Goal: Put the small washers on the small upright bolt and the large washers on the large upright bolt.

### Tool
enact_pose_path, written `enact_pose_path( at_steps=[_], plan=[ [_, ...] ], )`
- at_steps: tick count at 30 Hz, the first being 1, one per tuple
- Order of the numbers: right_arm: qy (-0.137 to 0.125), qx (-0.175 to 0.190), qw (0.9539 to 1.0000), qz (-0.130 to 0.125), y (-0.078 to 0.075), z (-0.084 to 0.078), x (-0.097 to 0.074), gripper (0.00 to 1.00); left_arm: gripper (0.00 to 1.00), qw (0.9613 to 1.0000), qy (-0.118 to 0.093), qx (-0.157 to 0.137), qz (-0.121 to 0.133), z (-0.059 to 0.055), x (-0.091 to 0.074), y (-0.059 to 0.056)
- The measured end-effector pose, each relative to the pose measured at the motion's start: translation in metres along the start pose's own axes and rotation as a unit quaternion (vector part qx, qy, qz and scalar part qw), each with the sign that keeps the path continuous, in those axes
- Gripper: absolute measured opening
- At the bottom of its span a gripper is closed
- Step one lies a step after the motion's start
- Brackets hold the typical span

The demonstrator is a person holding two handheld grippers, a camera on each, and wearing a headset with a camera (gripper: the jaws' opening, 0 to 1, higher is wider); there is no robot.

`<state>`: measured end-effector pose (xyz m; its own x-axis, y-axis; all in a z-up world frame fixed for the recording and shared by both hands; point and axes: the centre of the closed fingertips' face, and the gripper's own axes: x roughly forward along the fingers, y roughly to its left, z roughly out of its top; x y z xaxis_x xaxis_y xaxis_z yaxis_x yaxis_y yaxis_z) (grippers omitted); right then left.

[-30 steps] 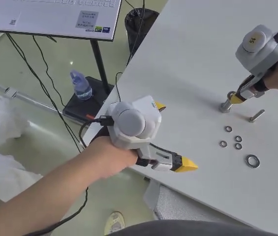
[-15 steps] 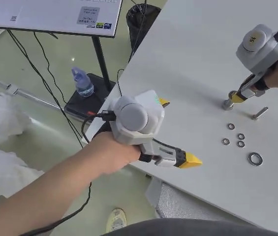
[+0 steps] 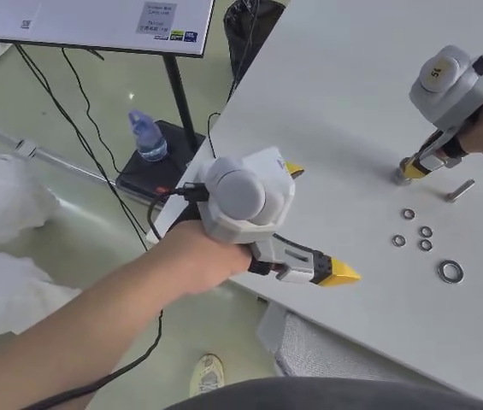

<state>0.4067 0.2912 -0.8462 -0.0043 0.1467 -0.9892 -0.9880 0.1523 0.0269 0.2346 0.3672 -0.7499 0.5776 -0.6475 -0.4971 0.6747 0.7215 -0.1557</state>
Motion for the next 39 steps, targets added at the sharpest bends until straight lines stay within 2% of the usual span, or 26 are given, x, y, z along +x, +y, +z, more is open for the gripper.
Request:
enact_pose_path(
  at_steps=[19,30,39],
  plan=[
    [0.007,-0.001,0.9999,-0.008,0.005,-0.002,0.012,0.22,0.96,1.0000,0.006,-0.003,0.006,-0.005,0.001,0.003],
    [0.008,0.003,0.9999,-0.009,-0.004,-0.002,0.016,0.22,0.95,0.9999,0.016,0.000,-0.002,-0.010,0.002,-0.001],
    [0.004,0.010,0.9999,-0.006,-0.007,0.000,0.019,0.23,0.95,0.9998,0.017,0.004,-0.005,-0.008,0.002,-0.002]
  ],
)
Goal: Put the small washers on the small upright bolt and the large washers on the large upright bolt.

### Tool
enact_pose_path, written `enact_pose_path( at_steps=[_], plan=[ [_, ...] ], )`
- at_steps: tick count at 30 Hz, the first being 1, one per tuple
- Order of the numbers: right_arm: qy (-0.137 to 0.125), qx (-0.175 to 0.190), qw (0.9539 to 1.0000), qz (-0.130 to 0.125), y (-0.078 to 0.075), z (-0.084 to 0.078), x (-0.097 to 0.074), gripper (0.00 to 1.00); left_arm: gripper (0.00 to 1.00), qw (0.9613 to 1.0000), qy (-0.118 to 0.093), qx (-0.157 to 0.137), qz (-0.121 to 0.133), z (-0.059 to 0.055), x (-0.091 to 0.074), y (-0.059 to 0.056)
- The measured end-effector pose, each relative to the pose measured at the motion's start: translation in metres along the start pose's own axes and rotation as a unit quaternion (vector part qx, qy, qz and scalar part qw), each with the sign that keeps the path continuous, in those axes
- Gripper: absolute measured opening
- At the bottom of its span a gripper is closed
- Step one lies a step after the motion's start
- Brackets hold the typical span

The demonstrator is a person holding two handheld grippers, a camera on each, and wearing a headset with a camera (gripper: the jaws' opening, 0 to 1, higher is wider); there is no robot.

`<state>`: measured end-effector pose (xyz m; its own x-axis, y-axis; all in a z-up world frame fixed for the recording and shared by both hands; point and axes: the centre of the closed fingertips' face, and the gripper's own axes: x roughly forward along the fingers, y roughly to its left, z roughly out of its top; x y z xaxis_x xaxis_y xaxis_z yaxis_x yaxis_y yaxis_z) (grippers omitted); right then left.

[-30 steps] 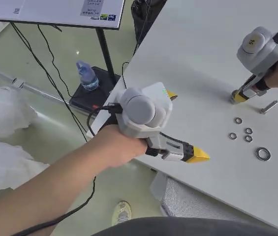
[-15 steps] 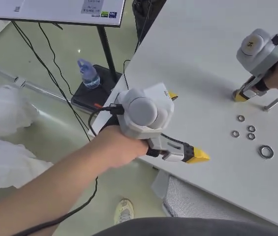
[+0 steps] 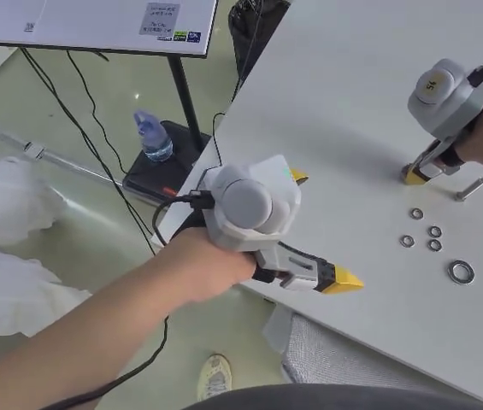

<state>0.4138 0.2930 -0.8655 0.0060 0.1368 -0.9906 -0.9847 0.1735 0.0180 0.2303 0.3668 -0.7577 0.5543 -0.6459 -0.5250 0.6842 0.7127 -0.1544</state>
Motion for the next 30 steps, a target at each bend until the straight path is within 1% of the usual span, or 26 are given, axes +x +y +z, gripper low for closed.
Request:
enact_pose_path(
  at_steps=[3,5,8,10,12,14,18,20,22,23,26,28,30],
  plan=[
    [-0.002,0.002,1.0000,0.002,0.001,0.000,0.000,0.24,0.94,1.0000,0.002,0.004,-0.002,0.000,0.000,-0.001],
    [-0.007,-0.003,0.9999,0.006,0.005,0.001,0.000,0.24,0.94,1.0000,0.001,0.005,-0.001,0.000,-0.001,-0.001],
    [-0.009,-0.014,0.9998,0.010,0.004,0.002,0.003,0.26,0.94,1.0000,0.000,0.005,0.001,0.000,-0.001,-0.001],
    [-0.003,-0.014,0.9998,0.011,0.006,-0.001,0.004,0.31,0.95,1.0000,0.002,0.008,0.002,-0.001,-0.002,-0.001],
    [-0.010,-0.015,0.9997,0.014,0.010,0.001,0.004,0.40,0.95,1.0000,0.001,0.005,0.001,-0.001,-0.002,-0.001],
    [-0.015,-0.019,0.9997,0.009,0.011,0.003,0.002,0.44,0.95,1.0000,-0.001,0.005,0.003,-0.001,-0.003,0.000],
    [-0.017,-0.020,0.9996,0.009,0.012,0.005,0.000,0.44,0.96,1.0000,-0.005,0.002,0.003,-0.001,-0.004,0.000],
    [-0.018,-0.020,0.9996,0.008,0.012,0.006,-0.003,0.44,0.95,1.0000,-0.001,0.003,0.003,-0.002,-0.004,-0.001],
    [-0.020,-0.021,0.9995,0.009,0.010,0.007,-0.003,0.44,0.95,1.0000,-0.001,0.004,0.003,-0.003,-0.005,-0.001],
    [-0.020,-0.022,0.9995,0.011,0.006,0.008,-0.002,0.44,0.95,1.0000,-0.002,0.003,0.003,-0.003,-0.005,-0.001],
    [-0.019,-0.026,0.9994,0.009,0.004,0.007,-0.005,0.45,0.95,1.0000,-0.002,0.005,0.003,-0.003,-0.006,-0.002],
    [-0.026,-0.021,0.9994,0.013,0.007,0.008,-0.011,0.45,0.95,1.0000,0.000,0.006,0.003,-0.004,-0.007,-0.003],
    [-0.039,-0.015,0.9988,0.025,0.009,0.010,-0.015,0.46,0.95,1.0000,0.000,0.004,-0.001,-0.003,-0.008,-0.005]
  ],
)
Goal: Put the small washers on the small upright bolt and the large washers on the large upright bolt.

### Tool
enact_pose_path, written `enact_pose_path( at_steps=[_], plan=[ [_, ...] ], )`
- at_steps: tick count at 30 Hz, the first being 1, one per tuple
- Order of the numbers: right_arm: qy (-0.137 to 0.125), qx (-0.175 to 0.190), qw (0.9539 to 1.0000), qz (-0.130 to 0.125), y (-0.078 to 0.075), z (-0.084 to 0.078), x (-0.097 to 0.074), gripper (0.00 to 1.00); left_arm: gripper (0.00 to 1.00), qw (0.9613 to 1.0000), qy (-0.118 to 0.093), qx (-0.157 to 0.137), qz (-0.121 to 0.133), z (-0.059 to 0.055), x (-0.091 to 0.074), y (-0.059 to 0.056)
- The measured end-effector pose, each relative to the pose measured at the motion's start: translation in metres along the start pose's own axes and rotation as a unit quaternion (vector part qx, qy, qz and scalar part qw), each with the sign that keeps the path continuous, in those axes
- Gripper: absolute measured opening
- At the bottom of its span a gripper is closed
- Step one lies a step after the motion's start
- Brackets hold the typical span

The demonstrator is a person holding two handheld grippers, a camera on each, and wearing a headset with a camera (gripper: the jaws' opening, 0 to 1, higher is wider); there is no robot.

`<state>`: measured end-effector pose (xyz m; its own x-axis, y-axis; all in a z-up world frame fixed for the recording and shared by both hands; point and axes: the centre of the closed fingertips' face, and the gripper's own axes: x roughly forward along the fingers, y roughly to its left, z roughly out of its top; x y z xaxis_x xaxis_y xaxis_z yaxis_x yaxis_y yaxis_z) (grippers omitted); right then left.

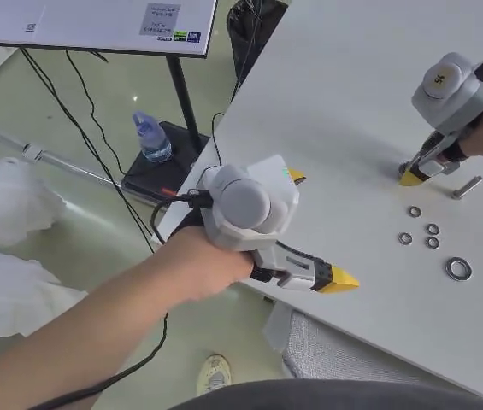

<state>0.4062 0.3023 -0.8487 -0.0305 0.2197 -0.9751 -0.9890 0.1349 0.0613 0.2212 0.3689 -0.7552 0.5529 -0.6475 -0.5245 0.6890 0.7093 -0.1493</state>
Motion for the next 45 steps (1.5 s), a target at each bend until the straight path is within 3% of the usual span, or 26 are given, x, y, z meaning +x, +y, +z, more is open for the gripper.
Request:
enact_pose_path(
  at_steps=[2,4,10,13,16,24,33,40,45],
  plan=[
    [-0.004,0.009,0.9999,0.000,0.002,0.001,-0.007,0.46,0.95,1.0000,-0.006,0.000,-0.001,0.003,-0.002,-0.002],
    [-0.009,0.009,0.9999,-0.001,-0.002,0.000,-0.002,0.46,0.95,0.9999,-0.010,-0.004,0.002,0.004,-0.001,-0.001],
    [-0.017,0.001,0.9998,-0.007,0.005,0.000,-0.024,0.46,0.96,0.9999,-0.012,-0.001,0.005,0.006,0.000,0.001],
    [-0.016,-0.011,0.9997,-0.015,0.011,-0.001,-0.035,0.46,0.97,0.9999,0.005,-0.003,0.009,-0.001,0.004,0.005],
    [-0.014,-0.017,0.9996,-0.019,0.016,-0.004,-0.043,0.46,0.97,0.9999,0.008,-0.001,0.015,-0.001,0.003,0.007],
    [-0.009,-0.034,0.9993,-0.016,0.019,-0.007,-0.042,0.44,0.97,0.9997,0.018,0.005,0.014,-0.002,0.004,0.005],
    [-0.011,-0.035,0.9992,-0.018,0.033,-0.010,-0.049,0.41,0.97,0.9994,0.029,0.004,0.019,-0.010,-0.002,0.009],
    [-0.016,-0.023,0.9994,-0.021,0.048,-0.028,-0.055,0.40,0.97,0.9992,0.036,0.008,0.015,-0.013,-0.004,0.005],
    [-0.019,-0.002,0.9996,-0.019,0.059,-0.051,-0.058,0.40,0.96,0.9991,0.039,0.012,0.009,-0.013,-0.004,0.002]
  ],
)
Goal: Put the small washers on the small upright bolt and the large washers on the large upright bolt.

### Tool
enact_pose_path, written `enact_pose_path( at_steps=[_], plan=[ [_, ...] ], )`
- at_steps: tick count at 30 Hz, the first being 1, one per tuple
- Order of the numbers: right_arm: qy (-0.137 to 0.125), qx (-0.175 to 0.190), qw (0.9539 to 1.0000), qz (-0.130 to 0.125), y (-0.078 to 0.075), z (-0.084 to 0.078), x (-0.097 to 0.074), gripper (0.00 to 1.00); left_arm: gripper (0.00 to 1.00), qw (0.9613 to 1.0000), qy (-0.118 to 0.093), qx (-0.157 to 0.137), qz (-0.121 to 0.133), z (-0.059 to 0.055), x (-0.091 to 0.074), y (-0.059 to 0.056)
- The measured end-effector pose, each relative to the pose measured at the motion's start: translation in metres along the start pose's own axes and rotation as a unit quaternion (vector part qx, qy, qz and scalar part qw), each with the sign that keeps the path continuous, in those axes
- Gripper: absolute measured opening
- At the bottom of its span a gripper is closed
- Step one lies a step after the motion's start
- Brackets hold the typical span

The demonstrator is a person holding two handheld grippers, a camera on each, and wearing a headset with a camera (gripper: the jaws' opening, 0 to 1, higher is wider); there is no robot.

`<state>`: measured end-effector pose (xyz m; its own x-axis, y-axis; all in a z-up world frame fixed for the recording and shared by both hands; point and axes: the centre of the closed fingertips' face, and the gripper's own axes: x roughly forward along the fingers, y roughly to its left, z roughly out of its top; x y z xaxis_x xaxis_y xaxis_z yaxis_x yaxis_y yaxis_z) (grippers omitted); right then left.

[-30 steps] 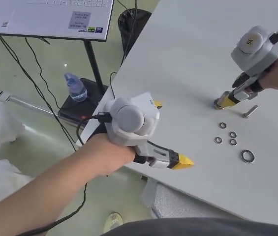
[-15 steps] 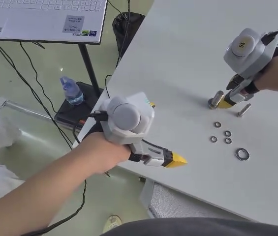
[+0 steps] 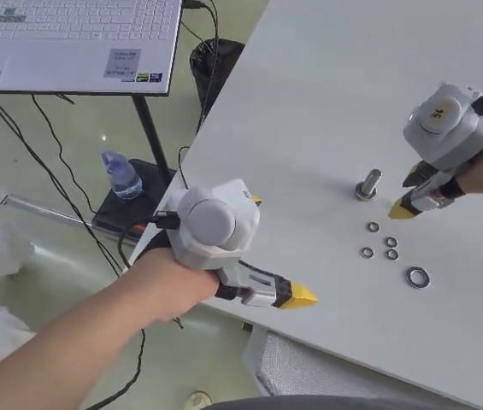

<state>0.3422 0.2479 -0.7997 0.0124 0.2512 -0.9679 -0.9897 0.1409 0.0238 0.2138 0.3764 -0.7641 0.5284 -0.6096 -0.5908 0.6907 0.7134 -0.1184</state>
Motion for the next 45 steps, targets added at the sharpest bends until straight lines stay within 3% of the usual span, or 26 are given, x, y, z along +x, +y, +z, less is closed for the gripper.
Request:
enact_pose_path(
  at_steps=[7,19,27,45],
  plan=[
    [0.006,0.021,0.9998,0.005,0.018,-0.024,0.003,0.40,0.95,1.0000,0.000,0.008,-0.005,0.003,-0.001,-0.002],
    [0.009,0.045,0.9990,0.003,0.032,-0.040,0.003,0.40,0.93,0.9998,0.006,0.014,-0.010,0.004,-0.005,-0.007],
    [0.010,0.064,0.9979,0.000,0.042,-0.053,0.014,0.40,0.92,0.9999,0.006,0.012,-0.008,0.002,-0.006,-0.009],
    [0.013,0.092,0.9951,-0.033,0.045,-0.079,0.043,0.38,0.91,0.9996,0.014,0.018,-0.013,0.002,-0.005,-0.014]
  ],
)
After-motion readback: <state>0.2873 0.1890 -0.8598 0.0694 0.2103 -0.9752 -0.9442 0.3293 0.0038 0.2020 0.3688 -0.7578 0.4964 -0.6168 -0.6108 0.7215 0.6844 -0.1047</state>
